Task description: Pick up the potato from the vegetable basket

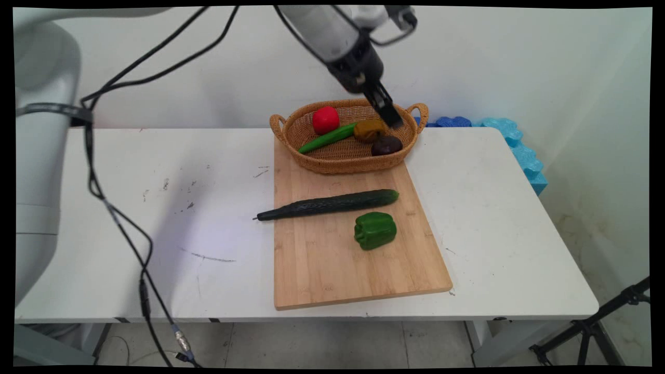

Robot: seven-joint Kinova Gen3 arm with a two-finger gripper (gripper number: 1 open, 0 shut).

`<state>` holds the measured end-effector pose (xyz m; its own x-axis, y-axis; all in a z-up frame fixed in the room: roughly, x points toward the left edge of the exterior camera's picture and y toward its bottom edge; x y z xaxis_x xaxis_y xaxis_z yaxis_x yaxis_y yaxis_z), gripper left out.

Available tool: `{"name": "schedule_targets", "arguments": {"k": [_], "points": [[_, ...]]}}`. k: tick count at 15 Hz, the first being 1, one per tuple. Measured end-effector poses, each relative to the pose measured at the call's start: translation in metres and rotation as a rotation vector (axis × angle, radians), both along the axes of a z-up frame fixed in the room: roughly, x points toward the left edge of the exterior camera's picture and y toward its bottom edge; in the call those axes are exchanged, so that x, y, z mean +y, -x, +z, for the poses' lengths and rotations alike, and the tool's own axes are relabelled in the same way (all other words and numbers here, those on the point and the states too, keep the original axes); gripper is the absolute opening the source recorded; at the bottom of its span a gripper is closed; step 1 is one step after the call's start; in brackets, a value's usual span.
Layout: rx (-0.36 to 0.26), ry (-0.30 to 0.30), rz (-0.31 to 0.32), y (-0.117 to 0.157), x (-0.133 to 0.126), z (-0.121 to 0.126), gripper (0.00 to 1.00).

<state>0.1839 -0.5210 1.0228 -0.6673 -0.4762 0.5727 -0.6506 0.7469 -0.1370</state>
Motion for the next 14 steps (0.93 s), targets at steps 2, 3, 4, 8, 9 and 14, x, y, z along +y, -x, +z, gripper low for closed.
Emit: {"name": "schedule_targets", "arguments": {"k": [2, 3, 4, 8, 9, 14], "points": [[-0.013, 0.005, 0.037, -0.015, -0.027, 0.006, 1.0], [-0.016, 0.002, 0.05, -0.022, -0.042, 0.007, 1.0], [-0.005, 0.0, 0.053, -0.027, -0.054, 0.007, 1.0], [0.038, -0.001, 0.062, -0.046, -0.094, 0.008, 1.0], [0.043, -0.002, 0.065, -0.05, -0.101, 0.007, 1.0], [0.036, -0.028, 0.087, -0.066, -0.139, -0.018, 1.0]]}}
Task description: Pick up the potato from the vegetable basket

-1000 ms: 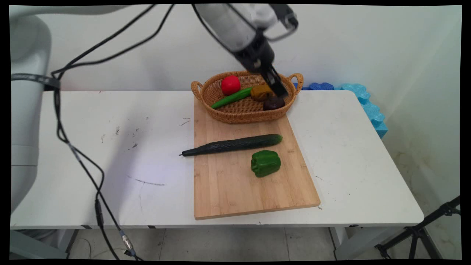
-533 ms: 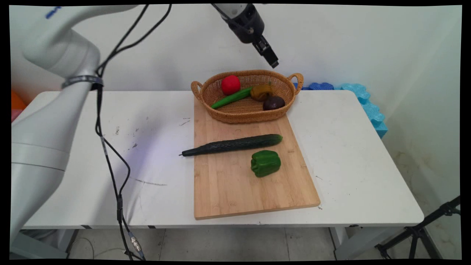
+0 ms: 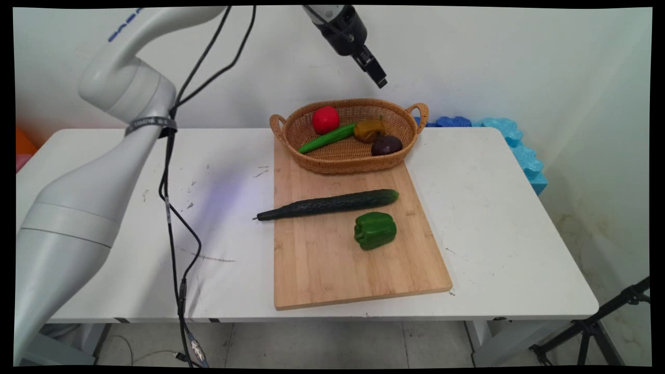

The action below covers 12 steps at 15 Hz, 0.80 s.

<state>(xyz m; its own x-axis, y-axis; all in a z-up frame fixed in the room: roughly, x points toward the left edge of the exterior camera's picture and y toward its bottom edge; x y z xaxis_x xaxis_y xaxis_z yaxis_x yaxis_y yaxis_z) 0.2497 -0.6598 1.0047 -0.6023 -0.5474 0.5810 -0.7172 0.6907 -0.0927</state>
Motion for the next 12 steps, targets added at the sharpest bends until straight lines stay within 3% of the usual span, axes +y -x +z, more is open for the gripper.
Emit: {"name": "schedule_targets", "arguments": {"k": [12], "points": [[-0.115, -0.109, 0.046, -0.009, -0.05, -0.078, 1.0]]}}
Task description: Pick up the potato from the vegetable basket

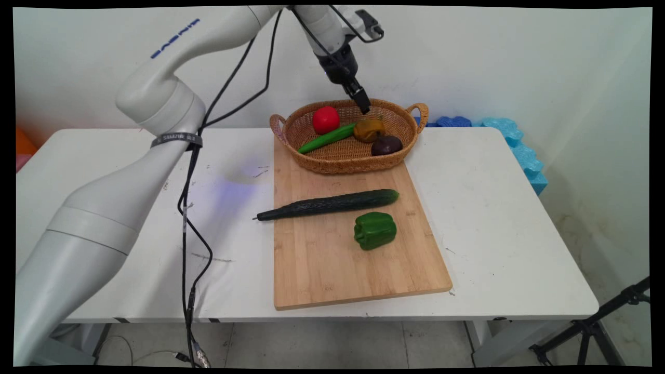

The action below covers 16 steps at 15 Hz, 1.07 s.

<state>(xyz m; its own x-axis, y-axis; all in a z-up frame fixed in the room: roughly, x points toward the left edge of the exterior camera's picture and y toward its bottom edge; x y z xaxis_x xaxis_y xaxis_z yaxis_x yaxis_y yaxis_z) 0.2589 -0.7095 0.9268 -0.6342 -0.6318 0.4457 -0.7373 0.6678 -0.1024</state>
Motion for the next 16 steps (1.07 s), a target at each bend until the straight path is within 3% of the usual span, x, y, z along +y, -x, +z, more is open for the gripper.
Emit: {"name": "schedule_targets", "arguments": {"k": [16], "points": [[0.017, -0.068, -0.048, 0.017, -0.029, -0.053, 1.0]]}}
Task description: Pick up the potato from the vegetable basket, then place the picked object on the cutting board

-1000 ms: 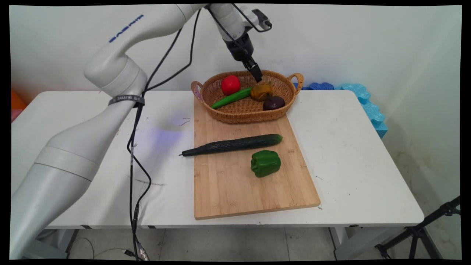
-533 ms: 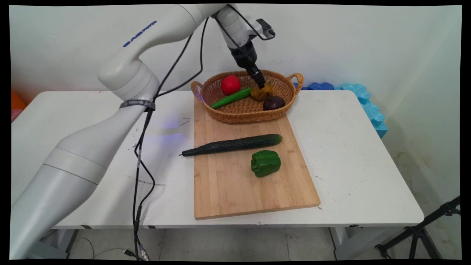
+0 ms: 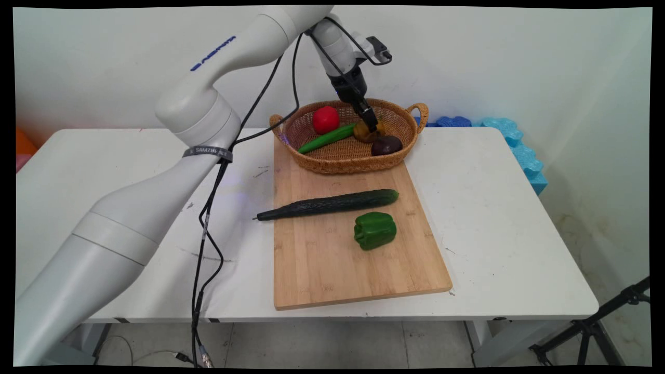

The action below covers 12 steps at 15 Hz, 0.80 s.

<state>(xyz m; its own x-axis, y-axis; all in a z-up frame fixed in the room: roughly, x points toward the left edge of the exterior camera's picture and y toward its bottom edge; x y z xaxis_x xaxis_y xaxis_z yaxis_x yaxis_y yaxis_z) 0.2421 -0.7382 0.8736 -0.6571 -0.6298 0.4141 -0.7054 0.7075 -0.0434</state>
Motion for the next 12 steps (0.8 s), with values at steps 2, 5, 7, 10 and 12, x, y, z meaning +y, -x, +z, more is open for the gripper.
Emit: {"name": "schedule_targets", "arguments": {"k": [2, 5, 7, 10, 12], "points": [[0.003, -0.003, -0.008, 0.002, -0.001, -0.004, 1.0], [0.008, -0.004, -0.017, 0.004, -0.003, -0.009, 0.0], [0.012, -0.002, -0.023, 0.005, -0.003, -0.011, 0.0], [0.018, -0.003, -0.026, 0.006, -0.003, -0.013, 0.0], [0.023, -0.002, -0.02, 0.004, -0.002, -0.012, 0.0]]}}
